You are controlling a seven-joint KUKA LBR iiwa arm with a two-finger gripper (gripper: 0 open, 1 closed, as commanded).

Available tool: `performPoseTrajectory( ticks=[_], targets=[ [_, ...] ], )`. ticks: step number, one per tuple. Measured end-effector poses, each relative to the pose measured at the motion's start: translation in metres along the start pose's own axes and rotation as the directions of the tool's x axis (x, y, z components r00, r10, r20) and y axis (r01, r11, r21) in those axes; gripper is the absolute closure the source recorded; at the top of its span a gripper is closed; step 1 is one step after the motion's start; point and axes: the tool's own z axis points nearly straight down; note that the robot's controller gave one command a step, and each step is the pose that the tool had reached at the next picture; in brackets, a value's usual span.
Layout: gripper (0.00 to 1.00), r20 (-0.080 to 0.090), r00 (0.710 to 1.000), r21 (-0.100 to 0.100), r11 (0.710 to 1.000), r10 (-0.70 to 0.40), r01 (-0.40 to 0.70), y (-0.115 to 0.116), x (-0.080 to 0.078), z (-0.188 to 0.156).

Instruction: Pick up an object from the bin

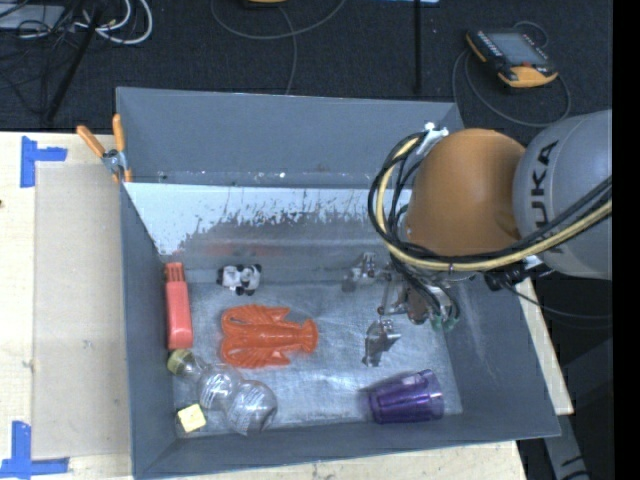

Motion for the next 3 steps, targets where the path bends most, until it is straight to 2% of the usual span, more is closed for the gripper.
performPoseTrajectory(
  ticks=[1, 2, 3],
  targets=[
    [0.00, -0.003, 0.998, -0.001, 0.998, -0.058, 0.058, 0.044, -0.021, 0.043],
    [0.00, -0.006, 0.981, -0.004, 0.981, -0.194, 0.194, 0.057, -0.007, 0.069],
    [0.00, -0.006, 0.960, 0.000, 0.960, -0.280, 0.280, 0.091, -0.013, 0.078]
  ],
)
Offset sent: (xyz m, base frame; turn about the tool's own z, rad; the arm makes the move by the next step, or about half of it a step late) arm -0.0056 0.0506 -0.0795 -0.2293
